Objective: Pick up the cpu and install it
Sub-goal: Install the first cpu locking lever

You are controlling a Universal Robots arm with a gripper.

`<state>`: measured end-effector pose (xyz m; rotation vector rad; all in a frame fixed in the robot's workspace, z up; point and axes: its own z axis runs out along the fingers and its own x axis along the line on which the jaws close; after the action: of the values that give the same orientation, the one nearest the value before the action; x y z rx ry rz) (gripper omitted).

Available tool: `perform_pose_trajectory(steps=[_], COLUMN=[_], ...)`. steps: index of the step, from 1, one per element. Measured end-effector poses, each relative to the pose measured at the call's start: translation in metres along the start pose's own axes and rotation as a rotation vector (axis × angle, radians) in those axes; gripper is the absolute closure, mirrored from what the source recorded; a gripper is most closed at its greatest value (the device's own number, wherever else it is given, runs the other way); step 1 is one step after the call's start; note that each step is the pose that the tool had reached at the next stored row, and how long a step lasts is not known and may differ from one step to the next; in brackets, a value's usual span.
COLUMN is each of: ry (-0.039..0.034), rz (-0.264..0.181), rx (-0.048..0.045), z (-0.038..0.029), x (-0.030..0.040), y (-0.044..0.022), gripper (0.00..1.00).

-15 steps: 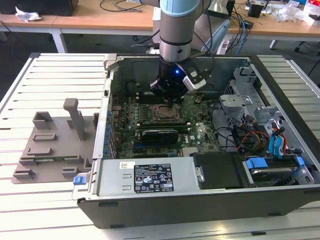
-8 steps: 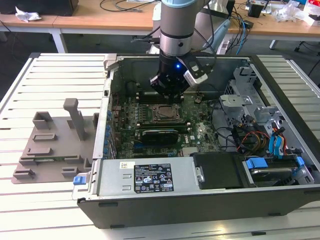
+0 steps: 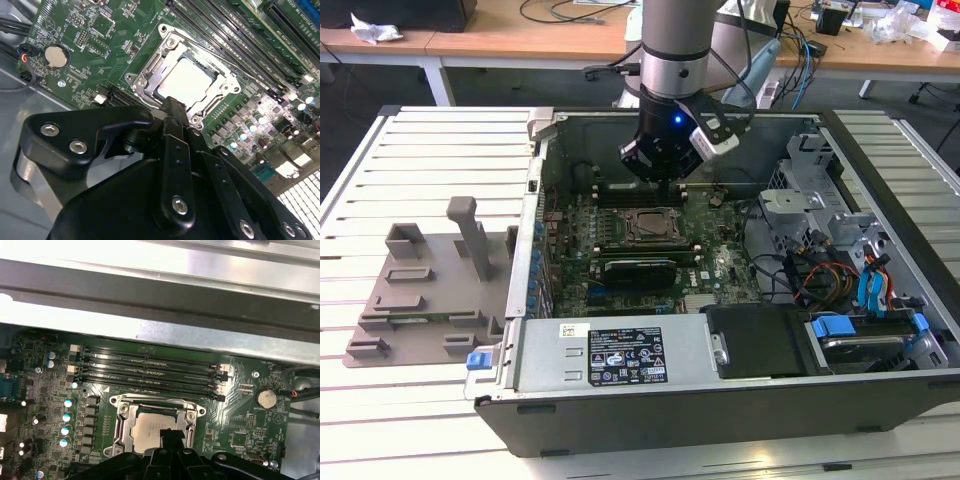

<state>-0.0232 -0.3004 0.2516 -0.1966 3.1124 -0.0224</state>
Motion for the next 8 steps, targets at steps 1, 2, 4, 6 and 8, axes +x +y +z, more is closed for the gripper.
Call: perform_pose_trajectory(steps=[1,2,4,6,8], ry=[0.0,0.0,-0.0003,0.0,0.0], rz=[0.0,0.0,0.0,0.0,0.0], rx=[0.0002,0.0003,-0.0001,0.0001,0.0001], z=[-0.0025,-0.0032,-0.004,-0.0042,-0.0042], x=[-0.0001,-0.0001,-0.0001,-0.0001,-0.0001], y=[0.0,0.0,0.0,0.0,0.0], gripper=[0.89,0.89,0.89,0.89,0.89])
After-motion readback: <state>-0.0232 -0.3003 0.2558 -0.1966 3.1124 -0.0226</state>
